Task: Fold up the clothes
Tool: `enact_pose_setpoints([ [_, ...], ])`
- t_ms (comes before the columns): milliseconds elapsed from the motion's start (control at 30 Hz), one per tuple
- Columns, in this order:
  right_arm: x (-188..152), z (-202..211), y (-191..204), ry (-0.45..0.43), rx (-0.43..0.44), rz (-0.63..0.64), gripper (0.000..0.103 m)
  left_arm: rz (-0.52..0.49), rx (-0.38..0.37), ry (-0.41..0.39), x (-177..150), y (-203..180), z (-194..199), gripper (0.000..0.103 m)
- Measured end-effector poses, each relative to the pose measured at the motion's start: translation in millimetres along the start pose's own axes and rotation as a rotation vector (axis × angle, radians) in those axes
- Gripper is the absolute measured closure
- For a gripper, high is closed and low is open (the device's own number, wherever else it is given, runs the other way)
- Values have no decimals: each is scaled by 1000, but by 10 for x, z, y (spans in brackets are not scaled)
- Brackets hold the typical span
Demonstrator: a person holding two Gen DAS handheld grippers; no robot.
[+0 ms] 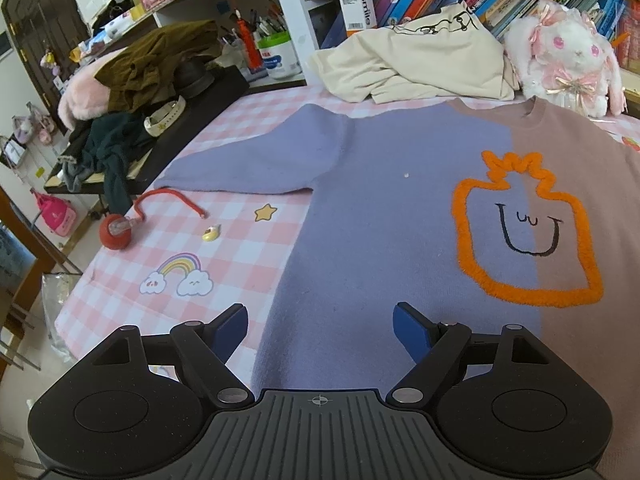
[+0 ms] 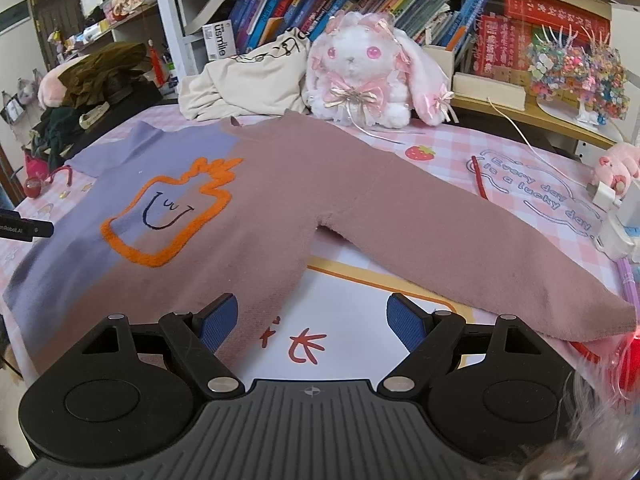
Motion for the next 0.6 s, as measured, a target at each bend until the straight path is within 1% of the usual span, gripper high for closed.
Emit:
enact_pose_setpoints([
  [200, -11, -1, -24, -1, -10, -15, 22, -19, -13, -6, 24, -59, -14, 21],
  [333, -5, -1, -29, -3, -16, -12, 22, -10, -11, -4, 30, -50, -23, 21],
  [600, 7, 9, -39, -7, -23, -3, 22, 5, -13, -23, 95, -56, -15, 21],
])
Point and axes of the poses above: each gripper's, at about its wrist camera, not at the fingertips, and z roughly against the way its jaws point, y to its left, x to its top, the point moved 7 cm from there along -z, roughly the way its jaws point, and after that the axes turned 10 degrees about x, right-handed, at the moved point
